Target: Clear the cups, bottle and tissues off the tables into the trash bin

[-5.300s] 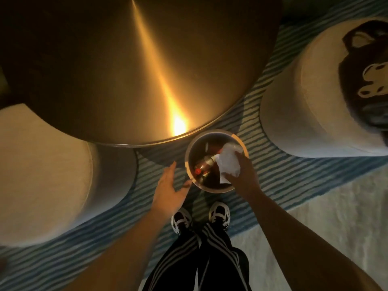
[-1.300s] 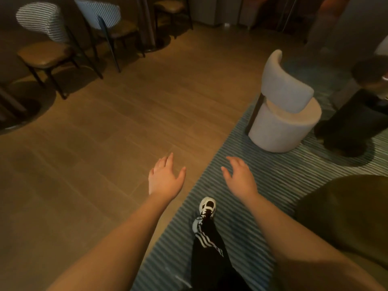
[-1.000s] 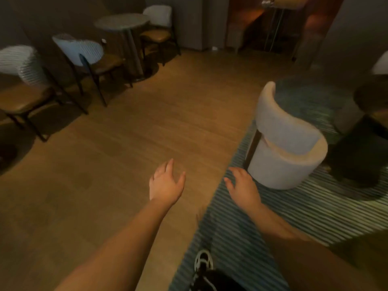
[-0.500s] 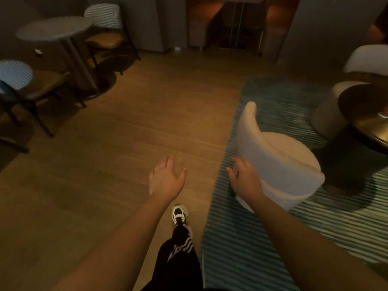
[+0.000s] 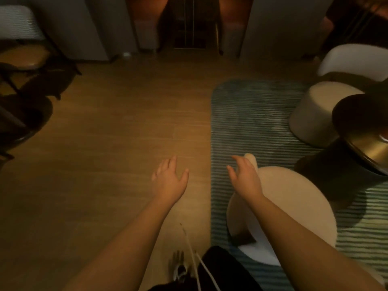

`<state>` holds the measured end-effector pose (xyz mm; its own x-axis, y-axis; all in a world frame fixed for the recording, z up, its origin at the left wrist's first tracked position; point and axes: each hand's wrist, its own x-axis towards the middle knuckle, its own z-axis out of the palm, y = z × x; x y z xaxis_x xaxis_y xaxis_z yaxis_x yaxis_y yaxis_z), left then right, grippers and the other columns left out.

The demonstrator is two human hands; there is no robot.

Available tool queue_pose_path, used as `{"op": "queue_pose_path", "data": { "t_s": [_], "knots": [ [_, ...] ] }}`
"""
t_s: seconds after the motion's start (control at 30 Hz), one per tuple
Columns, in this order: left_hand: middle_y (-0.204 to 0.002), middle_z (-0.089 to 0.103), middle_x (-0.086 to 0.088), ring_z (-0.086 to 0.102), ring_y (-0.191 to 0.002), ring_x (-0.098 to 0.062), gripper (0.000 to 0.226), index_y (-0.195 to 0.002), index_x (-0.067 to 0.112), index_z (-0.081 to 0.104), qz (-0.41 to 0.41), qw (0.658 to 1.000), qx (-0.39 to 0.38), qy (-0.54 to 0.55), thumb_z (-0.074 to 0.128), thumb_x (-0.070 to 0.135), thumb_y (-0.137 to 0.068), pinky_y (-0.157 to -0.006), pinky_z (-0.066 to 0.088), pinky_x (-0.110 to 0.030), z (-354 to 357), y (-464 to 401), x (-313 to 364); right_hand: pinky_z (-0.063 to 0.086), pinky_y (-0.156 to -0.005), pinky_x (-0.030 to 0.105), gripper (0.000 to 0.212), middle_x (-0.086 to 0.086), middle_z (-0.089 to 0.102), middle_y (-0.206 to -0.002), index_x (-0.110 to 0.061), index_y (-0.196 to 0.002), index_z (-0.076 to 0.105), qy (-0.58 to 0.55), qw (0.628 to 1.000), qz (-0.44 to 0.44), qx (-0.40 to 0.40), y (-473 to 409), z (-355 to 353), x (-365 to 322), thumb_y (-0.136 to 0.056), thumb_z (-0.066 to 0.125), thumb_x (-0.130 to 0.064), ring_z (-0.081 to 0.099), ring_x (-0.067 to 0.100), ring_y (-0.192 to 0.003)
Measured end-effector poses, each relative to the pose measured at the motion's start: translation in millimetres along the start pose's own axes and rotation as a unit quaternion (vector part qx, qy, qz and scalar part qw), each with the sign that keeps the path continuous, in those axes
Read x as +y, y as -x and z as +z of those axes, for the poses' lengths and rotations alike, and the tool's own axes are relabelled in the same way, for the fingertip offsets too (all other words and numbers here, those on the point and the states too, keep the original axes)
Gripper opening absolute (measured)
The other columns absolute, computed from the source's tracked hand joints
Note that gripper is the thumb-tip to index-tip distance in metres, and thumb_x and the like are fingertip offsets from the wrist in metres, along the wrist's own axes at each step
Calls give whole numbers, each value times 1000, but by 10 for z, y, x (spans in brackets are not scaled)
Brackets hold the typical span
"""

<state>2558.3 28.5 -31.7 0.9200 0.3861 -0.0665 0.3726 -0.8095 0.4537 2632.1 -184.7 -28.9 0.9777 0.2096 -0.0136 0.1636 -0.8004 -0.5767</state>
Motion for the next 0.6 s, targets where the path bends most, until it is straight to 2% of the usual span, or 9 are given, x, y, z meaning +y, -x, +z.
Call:
{"op": "queue_pose_path", "data": {
  "t_s": [0.3,0.47,0.6],
  "knots": [
    [-154,33,-6,25,-143,-22,67,-150,22,25,106,992,-62,-39,39,55,-93,-115,21,-45,513,-2623,508,33,-106,37,45,10,46,-139,-9,-137,44,-4,995,91,34,-2131,74,406,-96,49,-28,41,26,-129],
    [-155,31,-3,22,-144,-21,68,-151,24,23,196,973,-109,-54,37,57,-93,-115,21,-43,807,-4272,1328,35,-104,41,47,9,39,-145,-11,-141,38,-26,986,156,49,-3488,-248,846,-98,44,-30,40,25,-129],
    [-156,27,-1,19,-144,-20,68,-152,25,19,287,942,-161,-61,32,60,-95,-115,21,-43,937,-5187,2249,35,-106,39,47,6,40,-144,-13,-141,38,-33,973,207,95,-4147,-712,1151,-98,44,-31,37,22,-131]
  ]
}}
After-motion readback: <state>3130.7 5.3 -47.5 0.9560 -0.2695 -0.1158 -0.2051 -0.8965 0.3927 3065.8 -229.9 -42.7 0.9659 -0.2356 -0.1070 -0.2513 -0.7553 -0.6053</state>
